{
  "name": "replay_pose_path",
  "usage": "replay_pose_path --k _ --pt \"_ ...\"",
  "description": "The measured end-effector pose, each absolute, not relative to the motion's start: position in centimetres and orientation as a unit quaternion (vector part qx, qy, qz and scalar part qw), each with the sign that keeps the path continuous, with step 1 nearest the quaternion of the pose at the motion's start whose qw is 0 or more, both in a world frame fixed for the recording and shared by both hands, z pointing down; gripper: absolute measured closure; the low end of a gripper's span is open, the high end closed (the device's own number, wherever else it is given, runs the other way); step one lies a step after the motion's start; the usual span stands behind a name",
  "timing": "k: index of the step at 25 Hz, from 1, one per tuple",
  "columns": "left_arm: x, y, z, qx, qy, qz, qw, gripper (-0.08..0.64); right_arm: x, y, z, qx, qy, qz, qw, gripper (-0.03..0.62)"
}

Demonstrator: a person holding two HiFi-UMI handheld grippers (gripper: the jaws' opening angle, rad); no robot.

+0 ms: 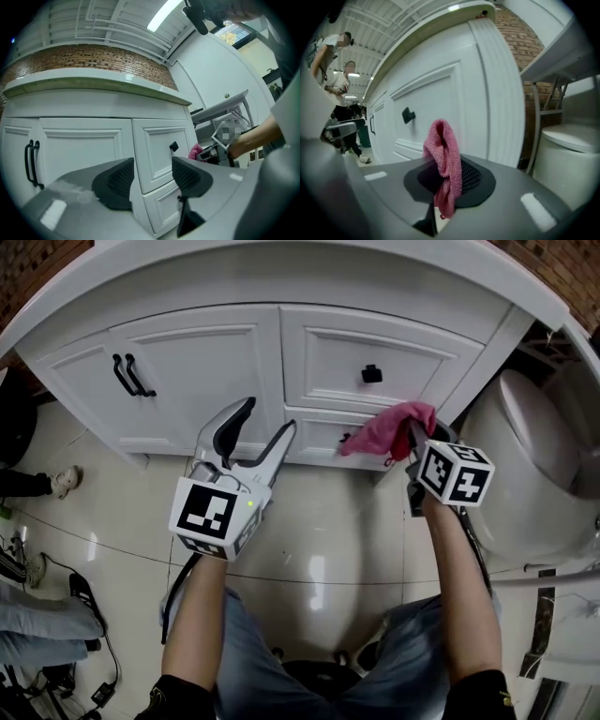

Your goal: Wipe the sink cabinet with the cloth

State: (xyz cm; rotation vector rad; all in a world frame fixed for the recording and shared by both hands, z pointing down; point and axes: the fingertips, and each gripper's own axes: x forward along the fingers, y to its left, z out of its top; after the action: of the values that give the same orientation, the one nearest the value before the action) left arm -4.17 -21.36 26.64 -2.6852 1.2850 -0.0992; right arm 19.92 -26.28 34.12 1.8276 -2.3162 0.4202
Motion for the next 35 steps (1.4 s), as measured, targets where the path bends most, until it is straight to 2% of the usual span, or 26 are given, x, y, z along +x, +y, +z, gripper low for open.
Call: replay_pose_path --k 4,8,14,19,24,28,35 --pt "-2.6 -21.3 27.3 -0.904 0.417 -0.043 0.087 0.308 25.9 -25.3 34.4 0.65 -0.741 0.148 0.081 0.557" --pt "-3.1 -21.3 27.1 -0.902 0.422 -0.041 0.086 0.308 26.4 -25.3 34.4 0.669 -0.724 0.152 0.071 0.557" --pt "-4.6 -21.7 26.7 -0.894 0.442 -0.027 0.068 0.308 13.4 -25.7 35.7 0.562 -0.812 0.119 0.1 0.557" --pt "-5.3 -21.5 26.3 -0.891 0.446 -0.034 0.077 0.308 4.3 -26.2 36.9 0.486 -0.858 0.154 0.066 0.557" --pt "-7.0 -21.0 25.5 -0.884 0.46 -0.024 0.076 0.308 -0.6 -27.3 37.0 0.441 -0.88 0.173 0.038 0.557" --pt "-7.9 -21.0 25.7 -0.883 0.46 -0.039 0.085 0.308 -0.7 -28.2 38.3 0.448 -0.871 0.197 0.034 0.557" --pt "-6.8 -21.2 26.2 -0.888 0.451 -0.041 0.079 0.308 5.5 -28.6 38.5 0.497 -0.843 0.201 0.047 0.557"
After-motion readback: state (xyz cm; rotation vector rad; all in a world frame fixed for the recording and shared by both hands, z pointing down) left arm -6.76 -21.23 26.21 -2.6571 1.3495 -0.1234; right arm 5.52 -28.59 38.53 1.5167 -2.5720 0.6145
